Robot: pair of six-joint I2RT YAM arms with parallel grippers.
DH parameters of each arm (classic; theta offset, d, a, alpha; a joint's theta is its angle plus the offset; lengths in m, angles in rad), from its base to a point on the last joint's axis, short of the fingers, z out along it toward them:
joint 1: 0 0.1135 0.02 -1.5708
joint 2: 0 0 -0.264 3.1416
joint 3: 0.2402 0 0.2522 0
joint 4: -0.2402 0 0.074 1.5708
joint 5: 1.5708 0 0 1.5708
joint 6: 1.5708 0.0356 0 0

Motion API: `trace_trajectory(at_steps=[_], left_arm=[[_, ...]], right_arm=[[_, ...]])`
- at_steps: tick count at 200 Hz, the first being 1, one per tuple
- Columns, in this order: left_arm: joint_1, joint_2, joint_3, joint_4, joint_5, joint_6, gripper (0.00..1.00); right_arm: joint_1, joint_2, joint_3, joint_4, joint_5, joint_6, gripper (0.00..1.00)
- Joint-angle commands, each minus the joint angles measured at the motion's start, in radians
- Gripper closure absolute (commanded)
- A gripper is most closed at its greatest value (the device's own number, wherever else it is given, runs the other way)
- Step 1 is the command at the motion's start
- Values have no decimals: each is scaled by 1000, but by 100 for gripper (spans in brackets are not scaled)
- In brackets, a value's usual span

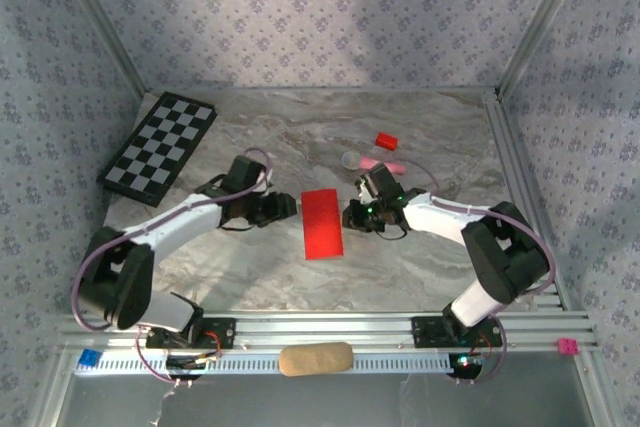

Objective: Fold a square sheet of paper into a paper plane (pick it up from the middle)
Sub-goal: Third fold the triangle at the center of the table.

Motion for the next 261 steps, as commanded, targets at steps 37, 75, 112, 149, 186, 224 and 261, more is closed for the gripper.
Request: trace_trajectory(at_steps=[37,75,112,149,186,224,261], left_arm=[[-38,112,46,86,34,-90,49],[-38,151,59,84,52,-90,48],[-38,187,51,104,68,-104,48],[-38,209,51,117,78,-116,50],[-42,232,42,148,95,-145,57],[-47,260,48,160,102,-149,58],[-50,290,58,170,120,-144,59]], right_arm=[[-8,86,-26,210,-174,73,90],[-16,154,-39,217,-171,80,91],[-30,182,-117,321,-189,130,91],[-37,186,-138,339,-180,145,91],[-42,186,-143,339,-176,149,91],[-46,176,-156,332,-159,153,91],[-50,178,-158,337,-159,156,91]])
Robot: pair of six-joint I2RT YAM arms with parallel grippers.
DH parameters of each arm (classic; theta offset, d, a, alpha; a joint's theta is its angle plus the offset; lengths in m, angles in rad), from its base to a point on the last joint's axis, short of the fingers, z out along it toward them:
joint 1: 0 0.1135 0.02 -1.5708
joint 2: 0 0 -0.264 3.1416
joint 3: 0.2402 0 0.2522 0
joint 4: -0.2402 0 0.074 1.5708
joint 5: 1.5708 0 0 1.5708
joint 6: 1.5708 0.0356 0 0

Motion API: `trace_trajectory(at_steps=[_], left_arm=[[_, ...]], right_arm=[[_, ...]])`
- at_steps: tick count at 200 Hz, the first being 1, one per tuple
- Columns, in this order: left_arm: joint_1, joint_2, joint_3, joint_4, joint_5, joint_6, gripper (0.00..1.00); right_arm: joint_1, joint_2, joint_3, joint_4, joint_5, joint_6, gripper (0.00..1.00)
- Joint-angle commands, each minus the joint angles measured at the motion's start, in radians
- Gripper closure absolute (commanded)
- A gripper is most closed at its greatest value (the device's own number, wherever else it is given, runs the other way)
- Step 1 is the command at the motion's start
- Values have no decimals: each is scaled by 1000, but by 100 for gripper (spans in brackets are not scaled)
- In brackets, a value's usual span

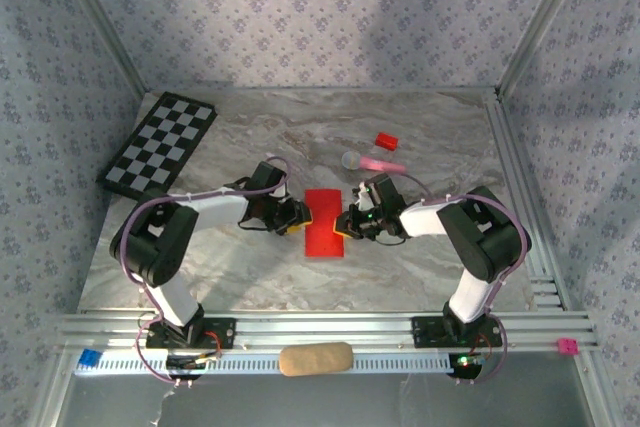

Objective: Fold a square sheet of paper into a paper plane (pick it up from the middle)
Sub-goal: Third fold the triangle at the center of the table.

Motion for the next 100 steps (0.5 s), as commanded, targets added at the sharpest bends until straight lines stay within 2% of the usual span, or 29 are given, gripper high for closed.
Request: trace_trajectory(at_steps=[1,53,100], left_arm=[[-8,24,28,14,35,-4,59],[-16,38,31,38,48,-8,67],[-16,44,25,59,56,-17,69]], right_arm=[[-9,29,-33,-54,50,9,92],[-9,33,-35,-52,53,13,92],[-9,33,-34,-52,52,15,92]])
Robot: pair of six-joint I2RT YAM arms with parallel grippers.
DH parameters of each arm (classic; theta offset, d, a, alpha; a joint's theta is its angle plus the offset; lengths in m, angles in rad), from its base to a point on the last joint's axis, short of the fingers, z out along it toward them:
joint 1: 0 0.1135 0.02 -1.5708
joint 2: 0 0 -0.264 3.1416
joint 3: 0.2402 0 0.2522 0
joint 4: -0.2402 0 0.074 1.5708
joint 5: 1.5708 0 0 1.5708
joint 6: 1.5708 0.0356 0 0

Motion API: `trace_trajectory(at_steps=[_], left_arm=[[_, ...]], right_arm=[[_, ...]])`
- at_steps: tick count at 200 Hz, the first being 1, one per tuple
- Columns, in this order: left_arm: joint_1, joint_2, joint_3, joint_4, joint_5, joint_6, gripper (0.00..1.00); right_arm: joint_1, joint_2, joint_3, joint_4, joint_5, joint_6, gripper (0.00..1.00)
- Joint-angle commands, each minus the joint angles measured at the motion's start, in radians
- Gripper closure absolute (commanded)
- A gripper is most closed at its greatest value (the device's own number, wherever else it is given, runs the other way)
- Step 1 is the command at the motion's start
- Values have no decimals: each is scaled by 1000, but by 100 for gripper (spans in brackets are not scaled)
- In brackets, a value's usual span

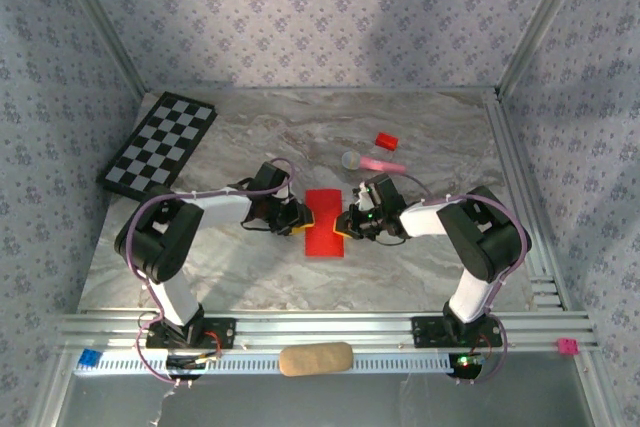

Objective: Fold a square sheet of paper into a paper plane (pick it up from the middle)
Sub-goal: Third fold the triangle at the center of the table.

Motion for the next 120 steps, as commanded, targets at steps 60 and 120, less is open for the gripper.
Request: trace_trajectory(at_steps=[60,120], left_arm=[[-3,-3,16,36,4,-32,80],[28,-9,12,43,12,9,66]], right_arm=[[-9,23,-26,-62,55,7,91],[-9,19,-19,-68,51,5,91]])
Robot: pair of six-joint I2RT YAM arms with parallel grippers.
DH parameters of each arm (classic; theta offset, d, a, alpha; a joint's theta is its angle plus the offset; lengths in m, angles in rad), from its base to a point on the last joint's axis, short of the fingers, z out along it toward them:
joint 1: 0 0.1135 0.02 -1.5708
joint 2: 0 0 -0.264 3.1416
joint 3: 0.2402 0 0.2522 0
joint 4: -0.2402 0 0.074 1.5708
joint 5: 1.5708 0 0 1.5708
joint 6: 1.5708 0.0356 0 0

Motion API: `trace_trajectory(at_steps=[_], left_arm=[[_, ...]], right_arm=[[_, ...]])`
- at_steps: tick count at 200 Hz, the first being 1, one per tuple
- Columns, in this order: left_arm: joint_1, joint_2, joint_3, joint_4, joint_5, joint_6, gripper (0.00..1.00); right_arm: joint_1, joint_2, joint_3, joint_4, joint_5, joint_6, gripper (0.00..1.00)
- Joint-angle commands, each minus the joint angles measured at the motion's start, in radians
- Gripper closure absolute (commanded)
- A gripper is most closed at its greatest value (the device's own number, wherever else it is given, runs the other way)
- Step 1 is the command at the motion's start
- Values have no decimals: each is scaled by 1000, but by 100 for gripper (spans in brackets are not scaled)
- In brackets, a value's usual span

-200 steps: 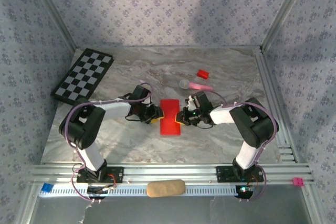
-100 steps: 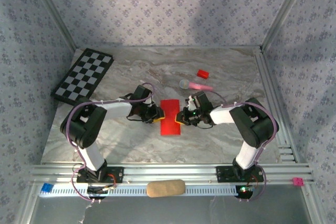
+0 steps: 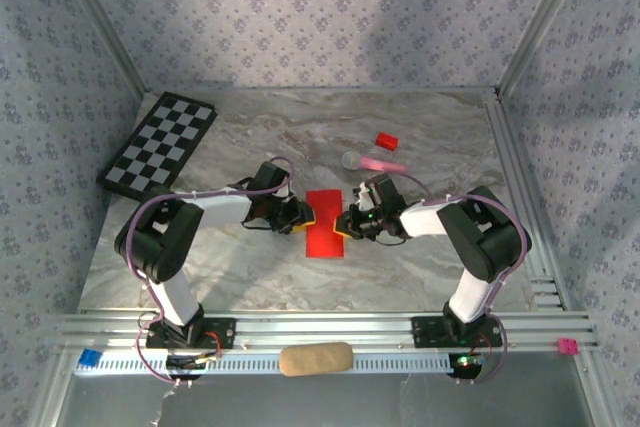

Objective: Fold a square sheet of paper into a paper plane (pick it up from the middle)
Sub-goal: Third fold the triangle at the center of the table.

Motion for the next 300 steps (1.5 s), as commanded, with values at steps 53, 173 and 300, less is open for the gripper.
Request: trace_trajectory(at_steps=[53,173,300], left_arm=[[38,8,-15,52,44,16,64],[-1,20,-25,-20,42,35,63],[-6,10,-37,-5,44,34,59]], right_arm=[[-8,17,-15,-71,52,2,91],[-4,11,-15,-70,55,7,90],[-4,12,-14,-69,55,6,90]])
